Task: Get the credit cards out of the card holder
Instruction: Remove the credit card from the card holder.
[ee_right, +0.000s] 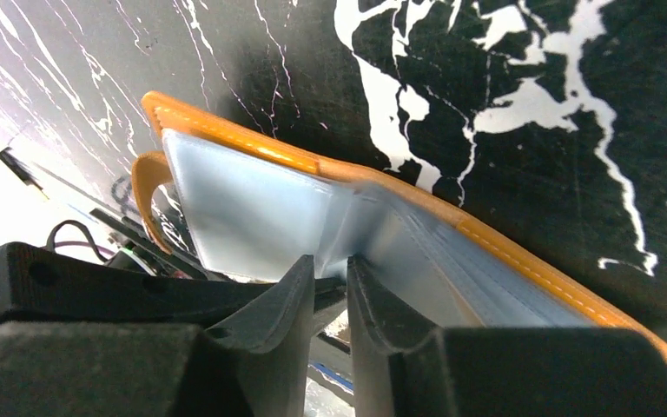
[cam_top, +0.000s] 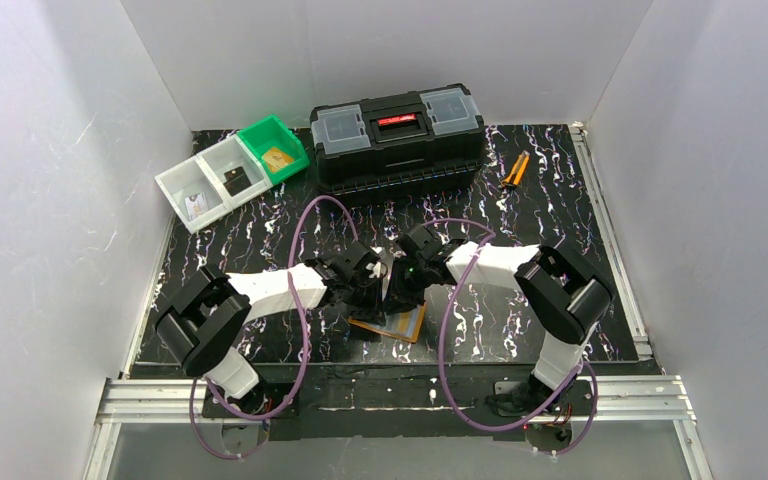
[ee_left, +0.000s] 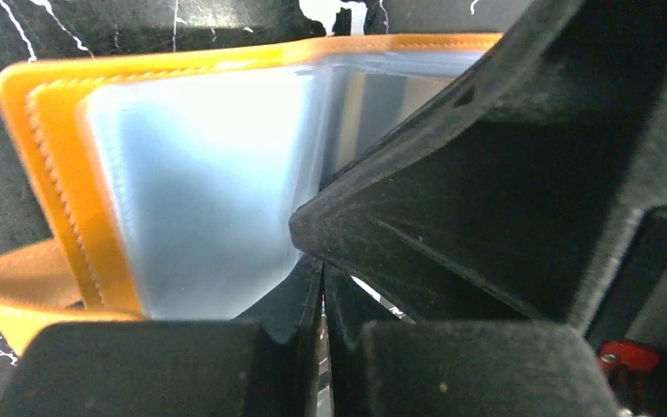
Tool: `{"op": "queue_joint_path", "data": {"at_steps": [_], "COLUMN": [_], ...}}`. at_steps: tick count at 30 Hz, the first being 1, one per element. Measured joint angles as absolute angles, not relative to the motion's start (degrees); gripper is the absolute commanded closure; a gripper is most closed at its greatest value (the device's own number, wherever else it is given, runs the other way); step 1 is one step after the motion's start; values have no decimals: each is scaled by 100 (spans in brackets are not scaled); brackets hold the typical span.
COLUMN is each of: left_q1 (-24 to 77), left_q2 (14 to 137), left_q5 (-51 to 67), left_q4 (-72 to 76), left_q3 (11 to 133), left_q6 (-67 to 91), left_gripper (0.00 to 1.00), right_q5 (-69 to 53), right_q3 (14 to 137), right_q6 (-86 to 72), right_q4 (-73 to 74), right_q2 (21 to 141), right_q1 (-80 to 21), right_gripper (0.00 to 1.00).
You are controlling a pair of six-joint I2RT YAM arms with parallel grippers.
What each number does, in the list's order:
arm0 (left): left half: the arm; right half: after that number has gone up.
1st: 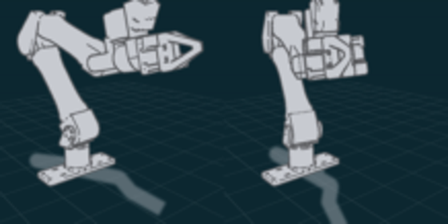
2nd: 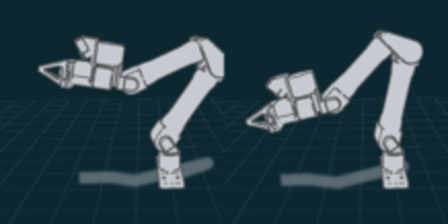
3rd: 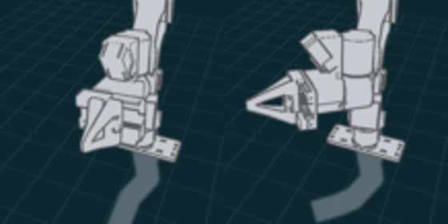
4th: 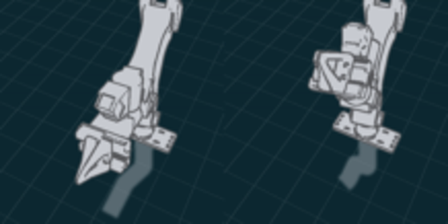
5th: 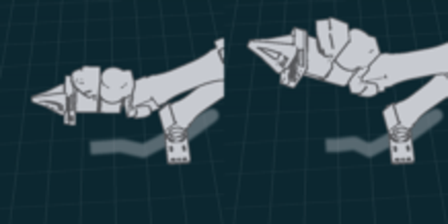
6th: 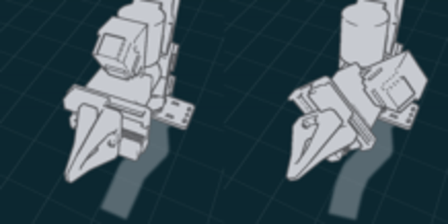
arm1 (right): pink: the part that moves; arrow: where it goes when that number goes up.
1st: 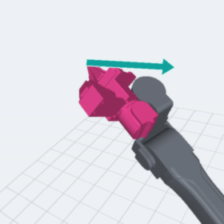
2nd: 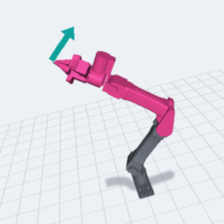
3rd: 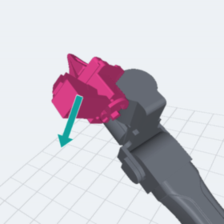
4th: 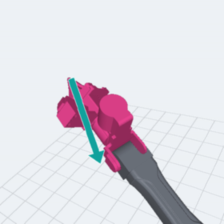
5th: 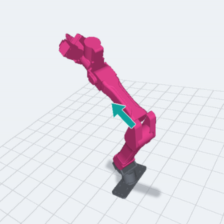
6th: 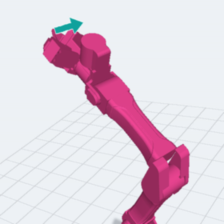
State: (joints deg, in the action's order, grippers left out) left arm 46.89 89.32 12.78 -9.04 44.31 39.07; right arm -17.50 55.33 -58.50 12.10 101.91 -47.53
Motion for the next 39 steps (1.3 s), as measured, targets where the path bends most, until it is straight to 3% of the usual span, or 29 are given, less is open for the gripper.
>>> {"op": "queue_joint_path", "data": {"at_steps": [9, 27, 39], "left_q1": [4696, 4687, 4687], "left_q2": [9015, 9166, 9166], "left_q5": [1197, 1288, 1282], "left_q4": [-897, -939, -1009], "left_q3": [4460, 4593, 4626], "left_q6": [4372, 4508, 4504], "left_gripper": [100, 100, 100], "right_q5": [-1337, -1098, -1066], "right_q3": [5513, 4810, 4541], "right_q6": [-5599, -5677, -6012], "right_q4": [1741, 1944, 1507], "right_q2": [9675, 8875, 8801], "right_q1": [-4753, -4753, -4700], "right_gripper": [59, 59, 51]}}
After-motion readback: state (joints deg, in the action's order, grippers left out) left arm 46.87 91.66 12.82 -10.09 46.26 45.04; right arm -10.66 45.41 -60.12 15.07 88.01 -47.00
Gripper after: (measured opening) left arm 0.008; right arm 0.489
